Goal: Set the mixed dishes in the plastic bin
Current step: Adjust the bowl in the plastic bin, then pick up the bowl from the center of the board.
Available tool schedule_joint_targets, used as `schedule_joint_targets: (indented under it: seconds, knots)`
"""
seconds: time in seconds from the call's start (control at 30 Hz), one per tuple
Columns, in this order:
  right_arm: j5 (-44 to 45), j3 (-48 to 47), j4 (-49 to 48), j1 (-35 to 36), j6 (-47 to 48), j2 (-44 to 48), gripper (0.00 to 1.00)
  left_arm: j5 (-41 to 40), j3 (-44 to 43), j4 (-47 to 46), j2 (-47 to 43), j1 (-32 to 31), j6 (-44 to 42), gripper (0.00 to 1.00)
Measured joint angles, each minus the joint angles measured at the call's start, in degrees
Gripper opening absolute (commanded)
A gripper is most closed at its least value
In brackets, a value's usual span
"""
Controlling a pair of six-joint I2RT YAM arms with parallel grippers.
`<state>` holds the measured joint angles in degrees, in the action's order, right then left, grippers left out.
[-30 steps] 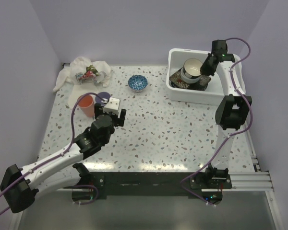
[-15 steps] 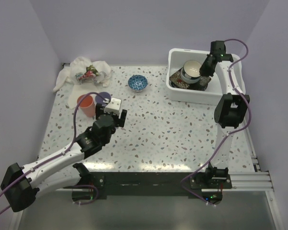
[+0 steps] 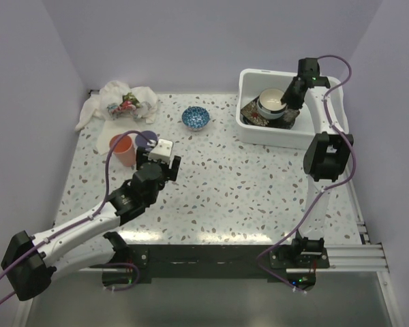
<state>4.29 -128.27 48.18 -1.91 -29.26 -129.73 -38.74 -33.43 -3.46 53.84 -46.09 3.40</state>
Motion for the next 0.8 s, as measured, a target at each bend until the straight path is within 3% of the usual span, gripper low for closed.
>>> schedule_joint_targets:
  seconds: [0.03,0.17,0.23,0.37,0.8]
  knots:
    - [-0.1,0.0,0.0,0.0,0.0,0.0,0.44,0.0,0.0,0.0,0.1,0.0,0.0,0.85]
    - [-1.4,0.9,-0.8,0.0,0.0,1.4,0.72,0.2,-0.1,0.2,0.5,0.1,0.3,0.86]
    - [-2.3,3.0,-1.5,0.0,0.0,3.8,0.80,0.6,-0.5,0.5,0.9,0.3,0.7,0.86]
    - [-3.8,11.4,-4.7,0.0,0.6,13.7,0.98,2.5,-3.1,1.9,3.1,1.0,3.4,0.87]
    - [-10.0,48.9,-24.5,0.0,2.3,60.1,0.98,9.2,-22.2,3.7,19.3,5.0,9.4,0.87]
